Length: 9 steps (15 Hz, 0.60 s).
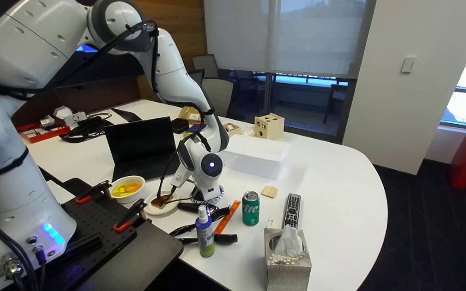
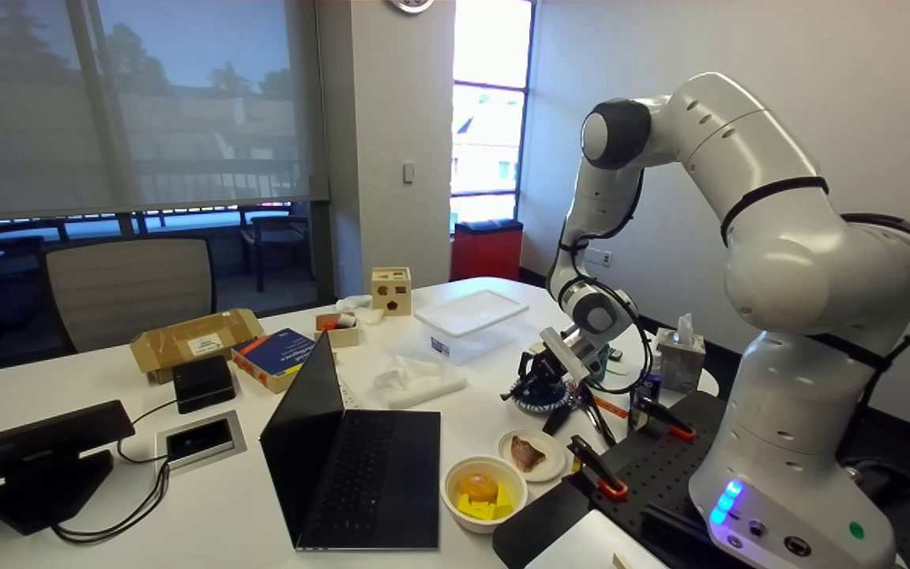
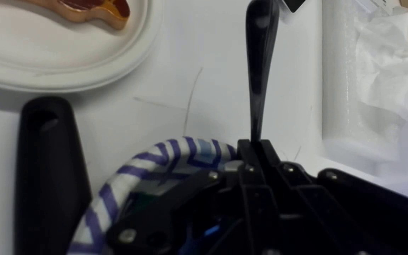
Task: Use the spoon to stir in the bowl, then remove two green blocks from the white bowl
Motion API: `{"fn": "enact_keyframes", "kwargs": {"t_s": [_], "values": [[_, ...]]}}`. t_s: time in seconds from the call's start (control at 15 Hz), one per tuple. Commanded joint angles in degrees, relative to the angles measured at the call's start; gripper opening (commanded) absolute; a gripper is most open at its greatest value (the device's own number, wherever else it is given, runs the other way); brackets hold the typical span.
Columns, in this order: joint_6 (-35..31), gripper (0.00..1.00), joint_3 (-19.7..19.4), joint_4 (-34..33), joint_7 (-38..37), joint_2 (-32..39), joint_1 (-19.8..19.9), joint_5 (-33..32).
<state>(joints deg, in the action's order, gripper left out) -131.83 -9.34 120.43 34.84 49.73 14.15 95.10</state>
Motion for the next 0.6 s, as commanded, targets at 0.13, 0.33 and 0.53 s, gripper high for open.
{"fn": "enact_keyframes", "kwargs": {"t_s": [0.13,0.33,0.53], "values": [[-5.7,0.02,-4.5,1.3,-18.0,-4.2,-7.9,-13.2],[-5.6,0.02,-5.7,0.2,-30.6,-5.4,-10.3,-26.9],[-5.0,0.02,-5.8,-1.1,-40.4,-6.5,-11.0,-38.2]]}}
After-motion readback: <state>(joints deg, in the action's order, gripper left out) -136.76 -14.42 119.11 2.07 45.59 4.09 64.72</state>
